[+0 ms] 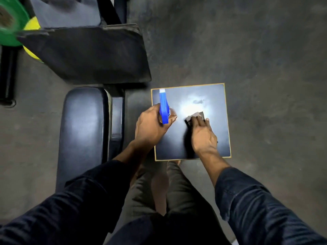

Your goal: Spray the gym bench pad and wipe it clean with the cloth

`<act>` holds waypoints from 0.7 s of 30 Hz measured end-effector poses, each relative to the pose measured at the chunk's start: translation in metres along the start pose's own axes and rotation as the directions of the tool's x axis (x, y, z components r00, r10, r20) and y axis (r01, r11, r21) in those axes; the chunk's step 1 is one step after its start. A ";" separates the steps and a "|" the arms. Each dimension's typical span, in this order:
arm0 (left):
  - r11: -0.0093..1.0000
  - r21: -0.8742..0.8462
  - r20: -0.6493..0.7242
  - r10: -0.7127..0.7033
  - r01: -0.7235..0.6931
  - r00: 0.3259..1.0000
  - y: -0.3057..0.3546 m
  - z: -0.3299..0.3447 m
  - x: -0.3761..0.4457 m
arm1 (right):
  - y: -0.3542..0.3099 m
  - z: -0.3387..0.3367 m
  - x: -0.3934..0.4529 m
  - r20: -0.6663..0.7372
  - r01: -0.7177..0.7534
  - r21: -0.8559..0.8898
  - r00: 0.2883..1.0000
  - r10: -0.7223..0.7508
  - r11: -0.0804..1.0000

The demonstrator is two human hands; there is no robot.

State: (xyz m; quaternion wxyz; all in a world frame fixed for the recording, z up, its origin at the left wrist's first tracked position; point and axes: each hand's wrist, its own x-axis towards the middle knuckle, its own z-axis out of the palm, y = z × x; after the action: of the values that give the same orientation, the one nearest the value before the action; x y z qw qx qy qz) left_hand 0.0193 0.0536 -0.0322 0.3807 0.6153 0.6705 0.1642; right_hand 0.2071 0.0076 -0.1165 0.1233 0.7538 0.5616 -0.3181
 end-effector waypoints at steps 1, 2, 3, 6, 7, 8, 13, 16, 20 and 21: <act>1.000 0.023 0.004 0.003 -0.003 1.000 0.002 0.002 0.000 | 0.001 0.001 0.000 0.031 0.007 -0.029 0.999 -0.006 1.000; 0.999 0.036 0.009 0.002 -0.002 1.000 0.001 0.005 0.001 | 0.003 0.002 -0.001 0.063 0.015 -0.055 0.998 -0.012 0.998; 0.999 0.038 0.021 -0.002 0.001 1.000 0.000 0.005 0.000 | 0.004 0.005 -0.002 0.094 0.020 -0.072 0.995 -0.013 0.997; 0.999 0.037 0.083 -0.006 0.003 0.997 -0.005 0.003 -0.007 | 0.008 0.013 -0.004 0.167 -0.001 -0.062 0.986 0.012 0.998; 0.998 0.058 0.111 0.000 -0.006 0.994 -0.005 0.001 -0.009 | 0.007 0.013 -0.005 0.180 -0.005 -0.061 0.984 0.016 0.998; 0.997 0.074 0.129 0.006 -0.016 0.992 -0.007 0.001 -0.012 | 0.006 0.015 -0.004 0.185 -0.003 -0.063 0.983 0.015 0.998; 0.999 0.048 0.102 -0.003 -0.002 0.995 -0.012 0.002 -0.016 | 0.001 0.015 -0.006 0.158 0.000 -0.064 0.987 0.010 0.998; 0.993 0.108 0.126 -0.052 0.039 0.991 -0.015 0.003 -0.015 | 0.001 0.015 -0.008 0.130 0.018 -0.058 0.992 -0.010 0.998; 0.975 0.222 0.169 -0.035 -0.003 0.985 -0.029 -0.003 -0.021 | -0.003 0.007 -0.012 0.075 0.022 -0.091 0.997 -0.015 0.996; 0.966 0.257 0.178 -0.036 -0.011 0.983 -0.029 -0.007 -0.024 | -0.006 0.003 -0.015 0.057 0.034 -0.092 0.998 -0.029 0.995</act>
State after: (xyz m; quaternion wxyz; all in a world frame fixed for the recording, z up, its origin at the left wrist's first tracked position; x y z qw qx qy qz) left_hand -0.0069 0.0268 -0.0397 0.3583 0.6673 0.6527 0.0168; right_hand 0.1979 -0.0033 -0.1085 0.1686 0.7290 0.5840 -0.3147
